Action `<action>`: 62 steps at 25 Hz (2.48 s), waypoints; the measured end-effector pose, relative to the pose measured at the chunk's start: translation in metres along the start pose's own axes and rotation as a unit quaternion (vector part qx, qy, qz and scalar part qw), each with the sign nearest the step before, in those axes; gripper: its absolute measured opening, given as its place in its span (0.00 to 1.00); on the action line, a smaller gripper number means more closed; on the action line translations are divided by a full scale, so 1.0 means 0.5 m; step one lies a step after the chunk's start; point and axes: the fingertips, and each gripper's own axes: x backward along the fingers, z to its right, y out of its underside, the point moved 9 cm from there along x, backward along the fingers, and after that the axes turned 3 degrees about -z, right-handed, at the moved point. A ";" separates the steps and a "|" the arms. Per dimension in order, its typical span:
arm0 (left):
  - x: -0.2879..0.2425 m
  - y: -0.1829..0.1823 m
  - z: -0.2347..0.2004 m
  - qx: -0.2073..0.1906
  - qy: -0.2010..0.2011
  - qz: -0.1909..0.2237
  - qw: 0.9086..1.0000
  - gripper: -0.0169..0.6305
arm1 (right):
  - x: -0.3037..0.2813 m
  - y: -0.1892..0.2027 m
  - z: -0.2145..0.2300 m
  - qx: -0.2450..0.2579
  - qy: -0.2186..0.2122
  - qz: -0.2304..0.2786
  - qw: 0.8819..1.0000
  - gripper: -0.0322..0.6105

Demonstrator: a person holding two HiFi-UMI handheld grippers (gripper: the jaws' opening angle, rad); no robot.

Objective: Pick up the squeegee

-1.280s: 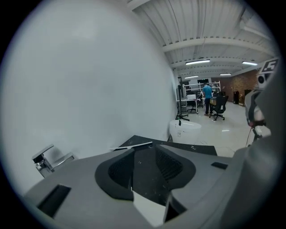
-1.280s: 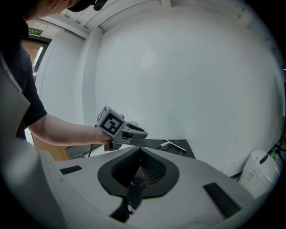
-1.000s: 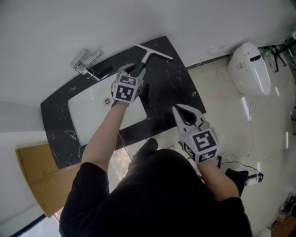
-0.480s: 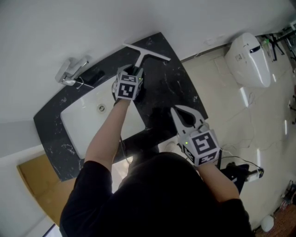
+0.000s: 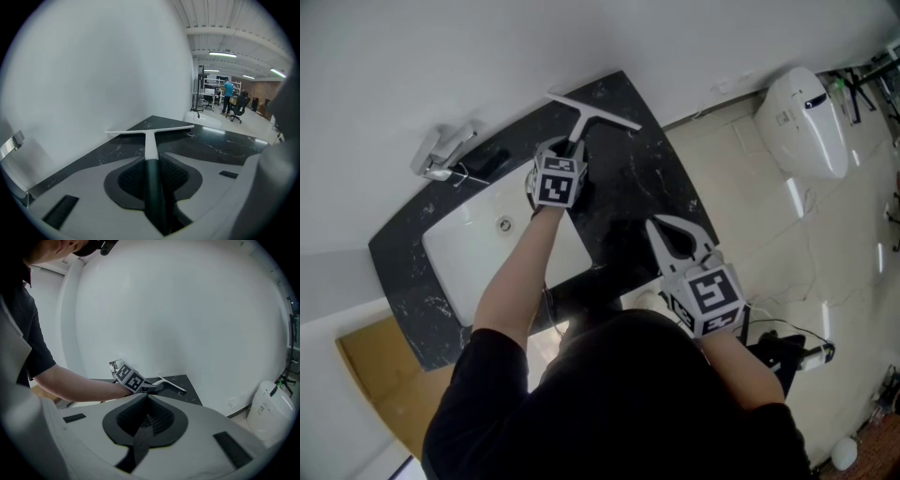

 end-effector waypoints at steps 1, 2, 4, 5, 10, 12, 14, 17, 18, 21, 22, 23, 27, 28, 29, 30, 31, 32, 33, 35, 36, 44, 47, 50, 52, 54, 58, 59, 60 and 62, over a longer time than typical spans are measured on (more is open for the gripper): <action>0.005 -0.002 0.000 0.000 -0.004 0.002 1.000 0.18 | 0.004 0.000 -0.001 0.000 -0.001 -0.001 1.000 0.06; 0.012 -0.004 0.000 0.000 -0.008 0.005 1.000 0.18 | 0.010 0.000 -0.002 0.000 -0.002 -0.004 1.000 0.06; 0.031 -0.011 0.002 0.002 -0.014 0.014 1.000 0.18 | 0.023 0.001 -0.006 0.002 -0.004 -0.005 1.000 0.06; 0.043 -0.016 0.005 0.003 -0.016 0.019 1.000 0.18 | 0.031 0.001 -0.007 0.004 -0.004 -0.002 1.000 0.06; 0.152 -0.041 0.040 0.000 -0.029 0.057 0.998 0.18 | 0.087 -0.001 -0.030 0.024 -0.010 0.026 0.999 0.06; 0.219 -0.048 0.069 -0.002 -0.033 0.077 0.996 0.18 | 0.120 0.000 -0.047 0.035 -0.015 0.034 0.999 0.06; 0.295 -0.049 0.105 -0.003 -0.035 0.095 0.995 0.18 | 0.159 0.002 -0.067 0.045 -0.022 0.040 0.998 0.06; 0.421 -0.035 0.164 0.004 -0.039 0.118 0.992 0.18 | 0.216 0.013 -0.100 0.064 -0.041 0.053 0.996 0.06; 0.464 -0.027 0.182 0.007 -0.042 0.125 0.991 0.18 | 0.233 0.019 -0.112 0.069 -0.050 0.055 0.995 0.06; 0.586 0.011 0.224 0.015 -0.055 0.143 0.988 0.18 | 0.272 0.040 -0.154 0.082 -0.075 0.060 0.992 0.06; 0.623 0.026 0.236 0.016 -0.059 0.148 0.987 0.18 | 0.281 0.047 -0.169 0.084 -0.082 0.064 0.991 0.06; 0.657 0.043 0.247 0.017 -0.061 0.153 0.986 0.18 | 0.289 0.054 -0.183 0.086 -0.088 0.068 0.990 0.06; 0.762 0.104 0.276 0.016 -0.062 0.167 0.984 0.18 | 0.307 0.080 -0.234 0.082 -0.094 0.067 0.990 0.06; 0.783 0.117 0.278 0.015 -0.063 0.172 0.983 0.18 | 0.306 0.089 -0.242 0.081 -0.093 0.067 0.990 0.06; 0.802 0.128 0.279 0.014 -0.064 0.176 0.982 0.18 | 0.305 0.096 -0.249 0.080 -0.091 0.069 0.990 0.06; 0.820 0.138 0.276 0.012 -0.065 0.181 0.981 0.18 | 0.302 0.102 -0.257 0.078 -0.089 0.071 0.990 0.06; 0.835 0.147 0.272 0.010 -0.065 0.185 0.980 0.18 | 0.299 0.105 -0.266 0.075 -0.086 0.075 0.991 0.06; 0.847 0.155 0.265 0.008 -0.063 0.189 0.980 0.18 | 0.295 0.106 -0.274 0.071 -0.081 0.079 0.991 0.06; 0.857 0.163 0.257 0.006 -0.060 0.191 0.980 0.18 | 0.291 0.107 -0.284 0.067 -0.076 0.083 0.991 0.06; 0.875 0.180 0.240 0.001 -0.051 0.194 0.980 0.18 | 0.283 0.108 -0.308 0.062 -0.066 0.089 0.992 0.06; 0.883 0.186 0.230 -0.002 -0.047 0.195 0.980 0.18 | 0.279 0.107 -0.322 0.061 -0.061 0.090 0.992 0.06; 0.895 0.196 0.169 -0.016 -0.018 0.211 0.977 0.18 | 0.258 0.080 -0.398 0.069 -0.041 0.100 0.992 0.05; 0.893 0.190 0.163 -0.011 -0.014 0.216 0.976 0.18 | 0.256 0.071 -0.409 0.076 -0.038 0.102 0.991 0.05; 0.890 0.185 0.161 -0.014 -0.012 0.222 0.975 0.18 | 0.256 0.065 -0.412 0.080 -0.036 0.108 0.990 0.05; 0.889 0.184 0.160 -0.015 -0.010 0.225 0.974 0.18 | 0.256 0.063 -0.415 0.082 -0.035 0.108 0.990 0.05; 0.888 0.184 0.160 -0.014 -0.010 0.224 0.974 0.18 | 0.256 0.063 -0.415 0.082 -0.034 0.110 0.990 0.05; 0.887 0.183 0.161 -0.010 -0.011 0.222 0.975 0.18 | 0.256 0.061 -0.412 0.084 -0.035 0.111 0.990 0.05; 0.887 0.182 0.161 -0.010 -0.012 0.223 0.975 0.18 | 0.256 0.060 -0.411 0.084 -0.034 0.114 0.989 0.05; 0.887 0.182 0.162 -0.012 -0.012 0.223 0.975 0.18 | 0.257 0.059 -0.409 0.084 -0.034 0.117 0.989 0.05; 0.887 0.181 0.163 -0.014 -0.013 0.224 0.974 0.18 | 0.259 0.059 -0.409 0.085 -0.035 0.115 0.989 0.05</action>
